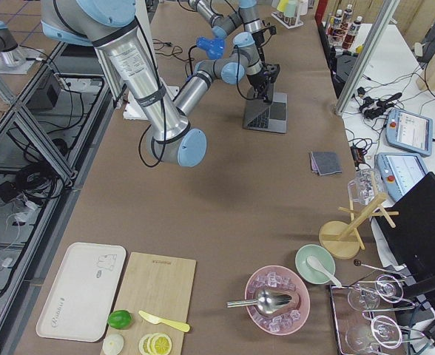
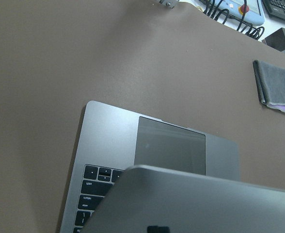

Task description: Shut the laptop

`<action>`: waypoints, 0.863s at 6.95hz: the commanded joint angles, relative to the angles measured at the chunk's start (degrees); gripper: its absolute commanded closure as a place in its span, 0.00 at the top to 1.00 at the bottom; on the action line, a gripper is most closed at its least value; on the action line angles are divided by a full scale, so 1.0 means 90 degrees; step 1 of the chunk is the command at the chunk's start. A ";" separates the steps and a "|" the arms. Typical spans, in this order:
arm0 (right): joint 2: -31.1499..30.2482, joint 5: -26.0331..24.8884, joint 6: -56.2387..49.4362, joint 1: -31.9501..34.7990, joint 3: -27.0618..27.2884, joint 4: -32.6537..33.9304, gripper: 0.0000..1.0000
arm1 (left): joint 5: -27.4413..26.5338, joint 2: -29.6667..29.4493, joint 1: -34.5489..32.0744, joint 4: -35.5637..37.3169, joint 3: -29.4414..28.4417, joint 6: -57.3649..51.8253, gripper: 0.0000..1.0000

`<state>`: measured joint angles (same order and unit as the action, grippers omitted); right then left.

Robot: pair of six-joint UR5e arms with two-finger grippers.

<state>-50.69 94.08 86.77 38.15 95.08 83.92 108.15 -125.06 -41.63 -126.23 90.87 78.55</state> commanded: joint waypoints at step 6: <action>0.0642 0.0035 -0.0061 0.0166 -0.1550 -0.0740 0.00 | -0.0735 -0.1326 -0.0238 -0.0066 -0.2290 -0.0485 0.00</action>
<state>-45.59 94.40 86.23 39.66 82.49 77.46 103.14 -134.44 -43.63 -126.76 74.68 74.84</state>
